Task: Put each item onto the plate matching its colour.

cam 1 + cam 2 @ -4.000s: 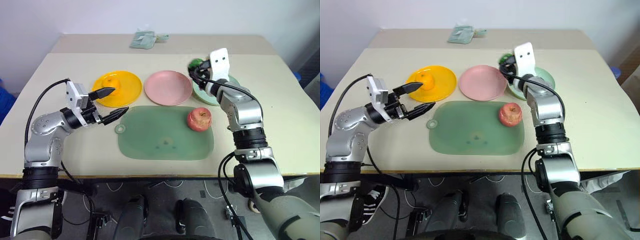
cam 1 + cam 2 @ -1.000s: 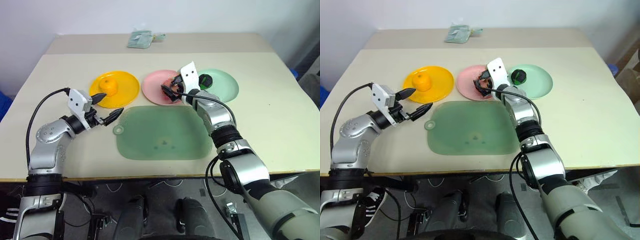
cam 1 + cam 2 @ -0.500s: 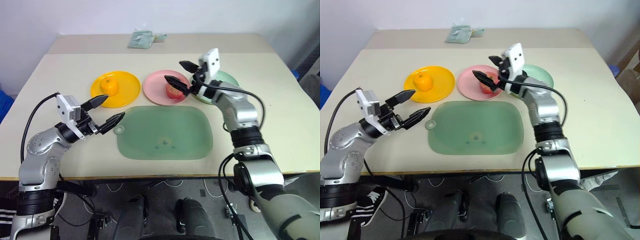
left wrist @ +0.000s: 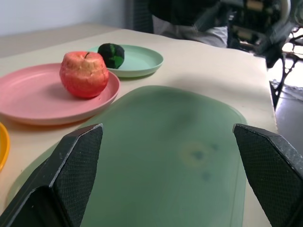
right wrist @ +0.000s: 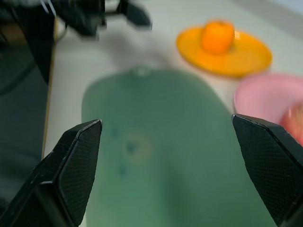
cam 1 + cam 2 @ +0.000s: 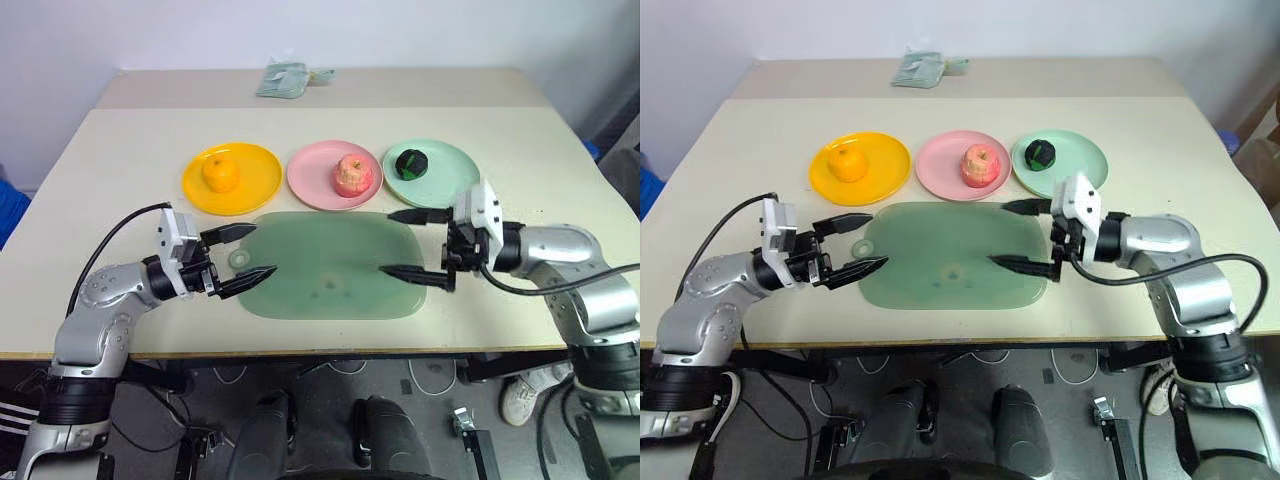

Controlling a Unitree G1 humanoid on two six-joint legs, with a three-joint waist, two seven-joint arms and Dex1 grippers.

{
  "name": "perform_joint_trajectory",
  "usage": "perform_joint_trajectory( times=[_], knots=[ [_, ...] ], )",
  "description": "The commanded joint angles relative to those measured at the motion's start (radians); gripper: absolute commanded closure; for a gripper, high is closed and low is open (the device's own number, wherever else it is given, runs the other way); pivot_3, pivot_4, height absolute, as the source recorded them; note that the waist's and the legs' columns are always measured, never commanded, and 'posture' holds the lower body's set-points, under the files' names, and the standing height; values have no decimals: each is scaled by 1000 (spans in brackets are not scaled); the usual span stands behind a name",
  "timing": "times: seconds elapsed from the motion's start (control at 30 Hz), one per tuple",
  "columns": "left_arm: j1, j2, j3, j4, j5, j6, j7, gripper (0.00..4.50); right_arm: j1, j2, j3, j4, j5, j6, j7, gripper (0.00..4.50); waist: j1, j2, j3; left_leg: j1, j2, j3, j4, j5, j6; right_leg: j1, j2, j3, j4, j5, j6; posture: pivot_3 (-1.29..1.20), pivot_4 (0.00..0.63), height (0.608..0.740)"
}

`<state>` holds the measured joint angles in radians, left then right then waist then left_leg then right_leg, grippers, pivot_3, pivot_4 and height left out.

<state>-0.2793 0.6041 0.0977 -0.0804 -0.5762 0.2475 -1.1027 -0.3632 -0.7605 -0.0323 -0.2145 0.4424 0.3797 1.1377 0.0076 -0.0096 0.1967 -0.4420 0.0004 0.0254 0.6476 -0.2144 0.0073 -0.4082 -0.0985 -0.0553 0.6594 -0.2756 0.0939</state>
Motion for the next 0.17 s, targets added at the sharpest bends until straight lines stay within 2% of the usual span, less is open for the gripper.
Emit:
perform_joint_trajectory(
  times=[0.03, 0.17],
  knots=[
    [-33, -17, -19, 15, 32, -43, -3, 0, 10, -13, -22, -8, -31, -42, -27, 43, 0, 0, 0, 0, 0, 0, 0, 0, 0, 0, 0, 0, 0, 0, 0, 0, 150, 740],
    [-12, -11, 23, -2, 32, -63, 15, 0, -25, -5, -16, 40, -44, -51, -37, 43, 0, 0, 0, 0, 0, 0, 0, 0, 0, 0, 0, 0, 0, 0, 0, 0, 150, 740]
  ],
)
